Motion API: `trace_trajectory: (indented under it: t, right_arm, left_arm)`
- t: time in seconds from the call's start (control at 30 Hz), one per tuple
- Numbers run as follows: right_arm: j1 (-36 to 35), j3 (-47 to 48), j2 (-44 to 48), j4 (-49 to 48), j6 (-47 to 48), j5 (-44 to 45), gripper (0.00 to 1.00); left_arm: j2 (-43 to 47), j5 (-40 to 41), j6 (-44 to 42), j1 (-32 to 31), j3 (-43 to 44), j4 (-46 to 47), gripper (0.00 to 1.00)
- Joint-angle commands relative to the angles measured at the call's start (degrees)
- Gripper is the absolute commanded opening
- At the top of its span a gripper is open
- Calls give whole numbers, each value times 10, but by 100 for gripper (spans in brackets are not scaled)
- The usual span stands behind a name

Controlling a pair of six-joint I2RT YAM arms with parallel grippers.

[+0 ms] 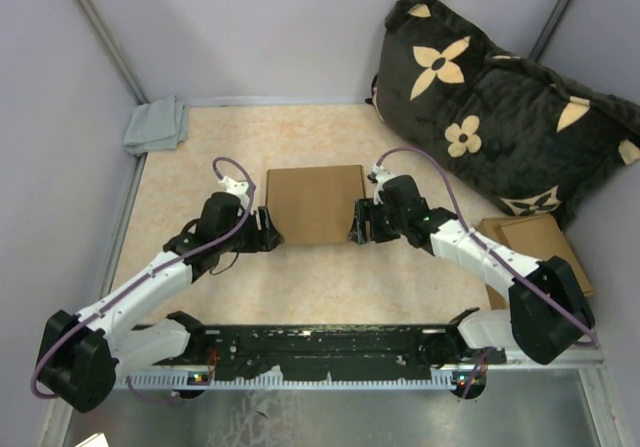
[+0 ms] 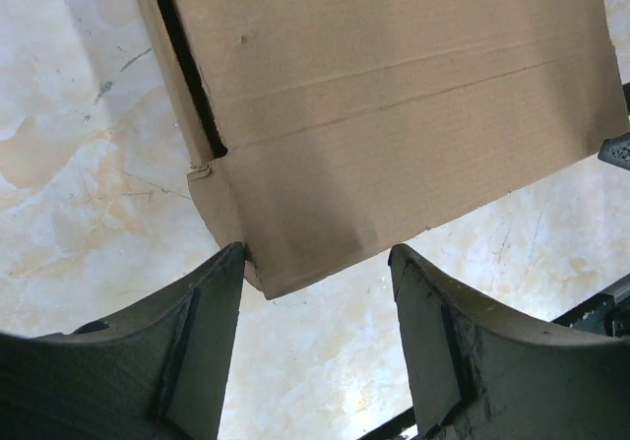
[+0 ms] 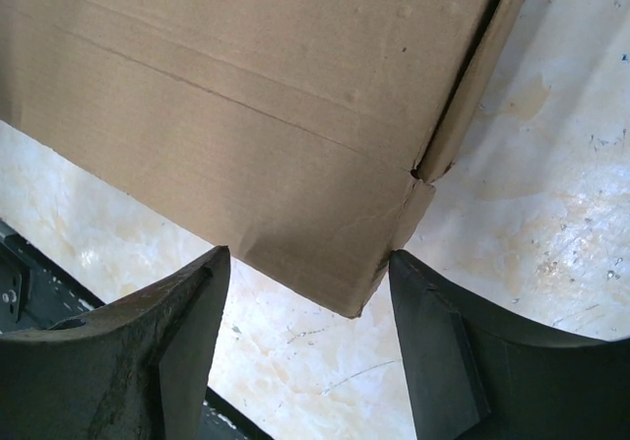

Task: Fold the paper box

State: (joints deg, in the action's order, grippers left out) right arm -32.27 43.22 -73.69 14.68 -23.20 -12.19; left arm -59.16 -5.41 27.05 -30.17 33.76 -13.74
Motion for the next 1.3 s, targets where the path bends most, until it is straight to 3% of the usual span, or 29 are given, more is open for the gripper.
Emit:
trace_trajectory:
  t: [0.0,1.27]
  right_arm:
    - [-3,37,23,1,-2,-11,66]
    - [-3,69,30,21,-20,-34,66]
  left_arm:
    - [9,-9,1,-3,23,-3,67]
    - [21,-73,32,1,37,-9,60]
